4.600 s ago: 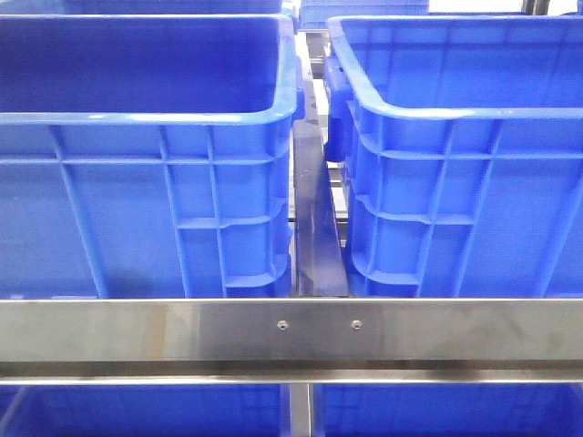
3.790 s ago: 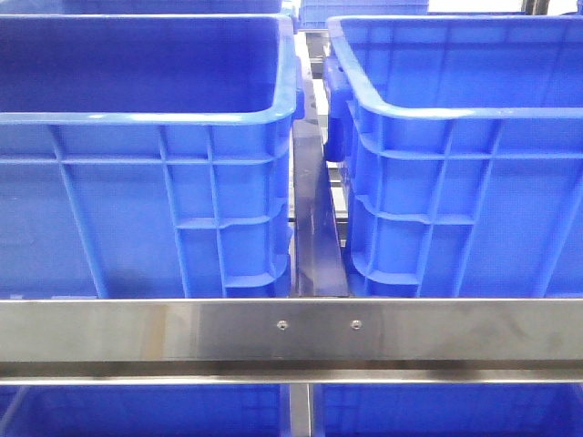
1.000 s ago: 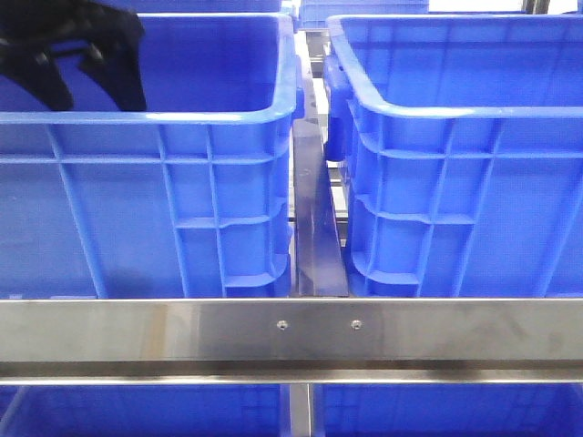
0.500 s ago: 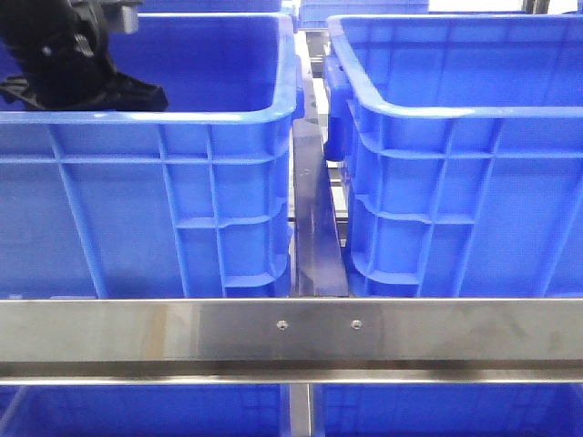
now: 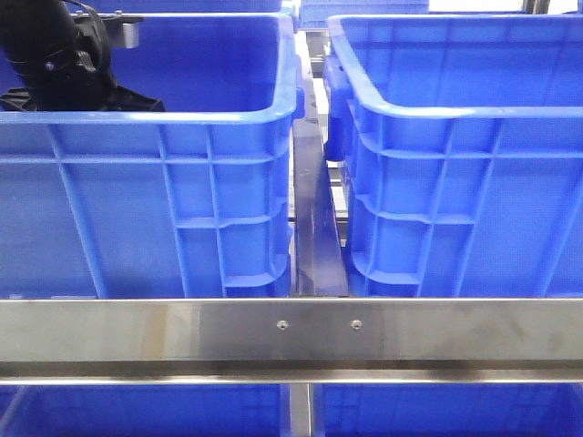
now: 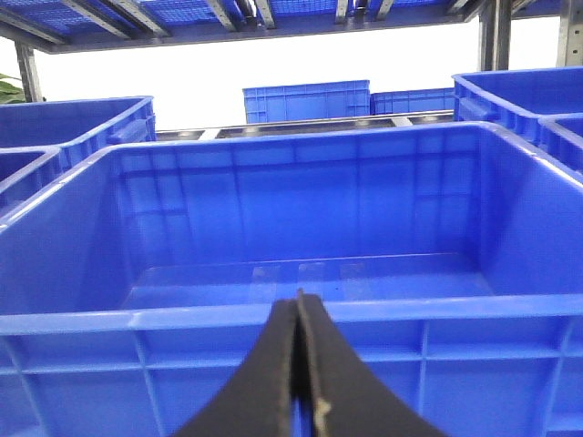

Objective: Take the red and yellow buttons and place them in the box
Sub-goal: 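Reach the left gripper into the button bin and grasp a red-capped button, then lift the red button with the left gripper and pass it to the right gripper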

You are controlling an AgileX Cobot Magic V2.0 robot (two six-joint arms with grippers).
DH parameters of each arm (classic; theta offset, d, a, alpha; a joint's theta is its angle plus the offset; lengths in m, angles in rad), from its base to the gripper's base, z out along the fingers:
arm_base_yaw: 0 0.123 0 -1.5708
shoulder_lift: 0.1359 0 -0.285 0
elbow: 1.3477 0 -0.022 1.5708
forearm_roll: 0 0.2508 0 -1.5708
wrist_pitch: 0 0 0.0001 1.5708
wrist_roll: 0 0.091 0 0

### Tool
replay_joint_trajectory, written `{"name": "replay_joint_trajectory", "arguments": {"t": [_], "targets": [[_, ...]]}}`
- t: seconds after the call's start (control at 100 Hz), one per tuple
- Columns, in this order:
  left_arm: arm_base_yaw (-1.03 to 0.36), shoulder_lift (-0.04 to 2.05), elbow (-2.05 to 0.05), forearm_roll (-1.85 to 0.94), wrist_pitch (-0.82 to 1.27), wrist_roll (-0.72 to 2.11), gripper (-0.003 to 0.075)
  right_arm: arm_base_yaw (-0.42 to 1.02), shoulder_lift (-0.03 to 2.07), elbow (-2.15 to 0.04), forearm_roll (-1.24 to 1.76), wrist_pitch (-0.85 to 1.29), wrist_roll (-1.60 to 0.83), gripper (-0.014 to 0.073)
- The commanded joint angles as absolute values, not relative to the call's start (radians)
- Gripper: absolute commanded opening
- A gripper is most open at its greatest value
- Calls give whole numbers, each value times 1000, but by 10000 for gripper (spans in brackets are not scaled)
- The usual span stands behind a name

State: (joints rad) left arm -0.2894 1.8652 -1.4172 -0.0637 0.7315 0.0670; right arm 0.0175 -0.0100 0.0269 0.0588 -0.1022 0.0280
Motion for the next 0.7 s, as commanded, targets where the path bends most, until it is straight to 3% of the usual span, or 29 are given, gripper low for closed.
{"name": "replay_joint_trajectory", "arguments": {"t": [0.0, 0.09, 0.38, 0.69], "targets": [[-287, 1819, -1449, -66, 691, 56, 97, 16, -35, 8, 49, -187, 27, -68], [-287, 1816, -1449, -66, 691, 56, -20, 16, -35, 8, 49, -187, 27, -68], [-321, 1685, -1449, -66, 706, 66, -19, 16, -35, 8, 49, -187, 27, -68], [-502, 1441, -1449, -66, 751, 66, -19, 15, -35, 8, 49, -188, 27, -68]]}}
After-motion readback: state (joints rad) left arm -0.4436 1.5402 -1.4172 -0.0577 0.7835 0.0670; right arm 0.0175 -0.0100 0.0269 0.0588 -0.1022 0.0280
